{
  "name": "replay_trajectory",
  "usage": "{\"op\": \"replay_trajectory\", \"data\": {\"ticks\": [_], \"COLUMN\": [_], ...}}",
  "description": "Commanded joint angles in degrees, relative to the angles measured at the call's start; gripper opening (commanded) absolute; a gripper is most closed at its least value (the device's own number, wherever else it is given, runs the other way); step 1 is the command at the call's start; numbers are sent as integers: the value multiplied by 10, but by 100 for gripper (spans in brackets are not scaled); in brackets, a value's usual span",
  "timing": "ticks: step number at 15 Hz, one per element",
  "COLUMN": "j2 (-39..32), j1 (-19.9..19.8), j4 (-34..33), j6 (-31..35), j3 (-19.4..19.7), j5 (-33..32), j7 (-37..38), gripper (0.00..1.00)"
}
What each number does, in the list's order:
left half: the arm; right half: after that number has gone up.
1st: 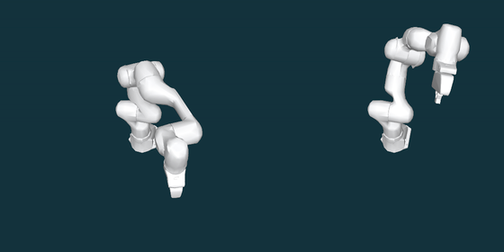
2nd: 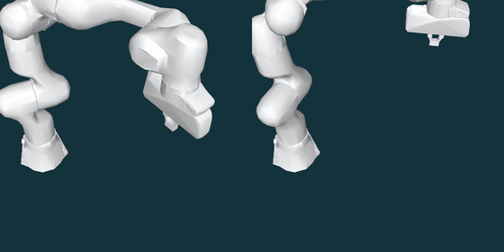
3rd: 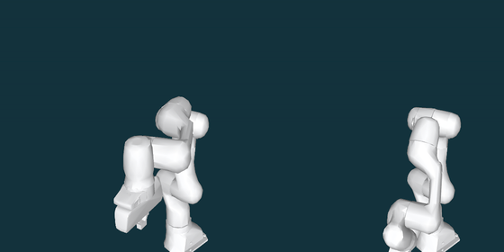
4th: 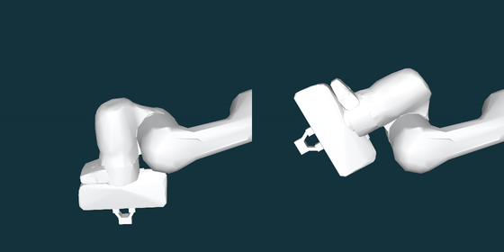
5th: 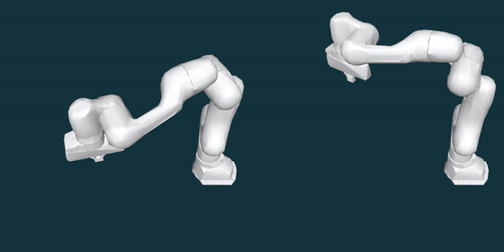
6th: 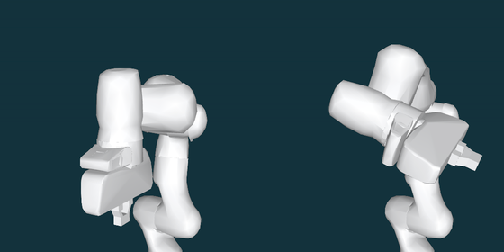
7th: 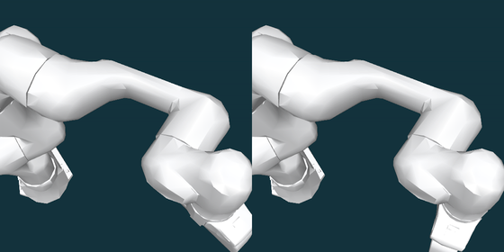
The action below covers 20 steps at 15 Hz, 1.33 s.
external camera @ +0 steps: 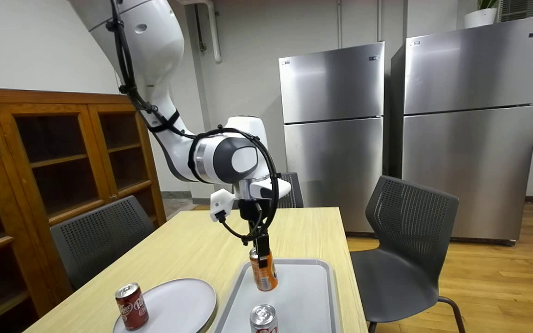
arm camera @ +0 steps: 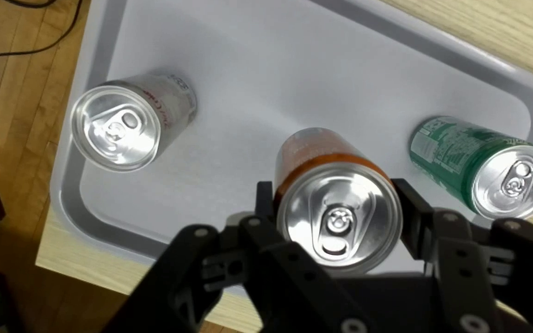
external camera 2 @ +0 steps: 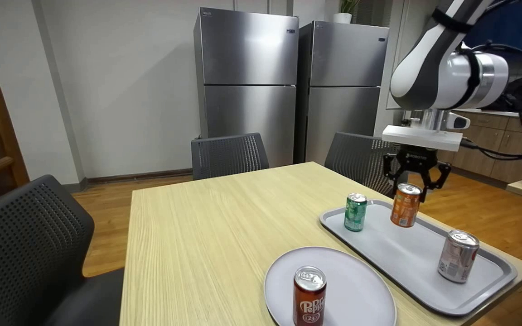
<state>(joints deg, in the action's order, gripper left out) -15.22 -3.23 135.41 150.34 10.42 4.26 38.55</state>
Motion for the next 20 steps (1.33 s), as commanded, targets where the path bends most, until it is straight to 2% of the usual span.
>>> {"op": "replay_trajectory", "data": {"ticks": [1, 4, 11, 20], "j2": [-35, -70, -138, -168], "j1": [-26, -39, -52, -68], "j4": [-48, -83, -152, -175], "j6": [-7, -10, -18, -14], "j3": [-9, -10, -10, -22], "j5": [43, 75, 109, 139], "j7": [-67, -105, -123, -165], "gripper": [38, 38, 38, 38]}}
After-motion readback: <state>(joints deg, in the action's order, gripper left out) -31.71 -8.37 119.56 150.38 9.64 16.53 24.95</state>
